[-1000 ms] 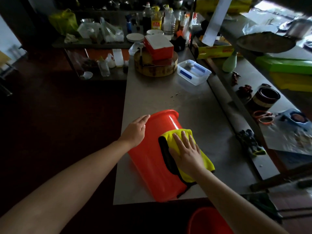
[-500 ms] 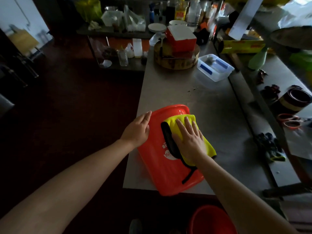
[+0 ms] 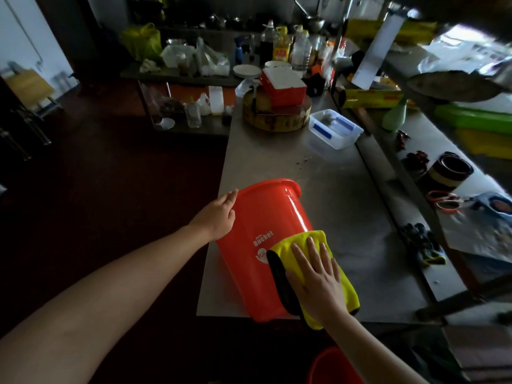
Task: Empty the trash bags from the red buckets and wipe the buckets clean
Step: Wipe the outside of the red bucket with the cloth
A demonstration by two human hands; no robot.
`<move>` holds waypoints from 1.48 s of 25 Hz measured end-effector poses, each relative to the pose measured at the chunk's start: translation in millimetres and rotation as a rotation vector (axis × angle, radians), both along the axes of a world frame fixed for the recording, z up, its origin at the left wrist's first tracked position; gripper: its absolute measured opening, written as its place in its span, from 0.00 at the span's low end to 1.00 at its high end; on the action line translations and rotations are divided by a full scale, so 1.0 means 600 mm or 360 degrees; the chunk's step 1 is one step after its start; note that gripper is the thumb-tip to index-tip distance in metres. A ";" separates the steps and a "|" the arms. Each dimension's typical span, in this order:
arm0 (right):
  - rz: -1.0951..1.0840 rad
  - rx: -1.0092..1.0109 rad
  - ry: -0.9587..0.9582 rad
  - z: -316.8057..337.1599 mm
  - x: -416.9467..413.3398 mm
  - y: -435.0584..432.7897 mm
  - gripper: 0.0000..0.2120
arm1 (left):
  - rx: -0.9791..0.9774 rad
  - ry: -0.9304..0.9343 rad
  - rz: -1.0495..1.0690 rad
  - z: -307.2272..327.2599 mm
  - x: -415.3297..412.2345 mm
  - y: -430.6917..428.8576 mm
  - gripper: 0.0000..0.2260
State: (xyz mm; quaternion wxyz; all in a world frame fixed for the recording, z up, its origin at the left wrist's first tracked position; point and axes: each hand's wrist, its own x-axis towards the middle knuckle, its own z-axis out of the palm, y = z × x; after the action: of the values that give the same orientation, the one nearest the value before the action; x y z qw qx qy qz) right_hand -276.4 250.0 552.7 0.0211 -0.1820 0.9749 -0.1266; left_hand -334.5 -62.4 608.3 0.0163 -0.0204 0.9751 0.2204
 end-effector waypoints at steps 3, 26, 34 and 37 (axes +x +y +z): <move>-0.0004 0.0049 -0.0025 0.008 0.008 -0.023 0.31 | 0.0123 -0.0069 0.0050 0.006 0.004 -0.013 0.26; 0.0327 0.0113 -0.0002 0.057 -0.023 -0.163 0.31 | 0.0099 0.0160 0.0108 0.055 -0.077 0.036 0.18; 0.0150 -0.0035 -0.0081 0.049 -0.026 -0.093 0.31 | 0.0202 -0.0003 0.0203 0.049 -0.153 0.093 0.13; -0.0021 -0.0058 -0.0001 0.057 -0.050 -0.067 0.32 | 0.0404 0.0034 0.0057 0.056 -0.151 0.119 0.09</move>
State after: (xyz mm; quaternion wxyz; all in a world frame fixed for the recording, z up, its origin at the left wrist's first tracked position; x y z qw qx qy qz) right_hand -306.5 210.0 586.9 0.0171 -0.1758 0.9736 -0.1445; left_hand -425.0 8.8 641.6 0.0043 -0.0333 0.9390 0.3424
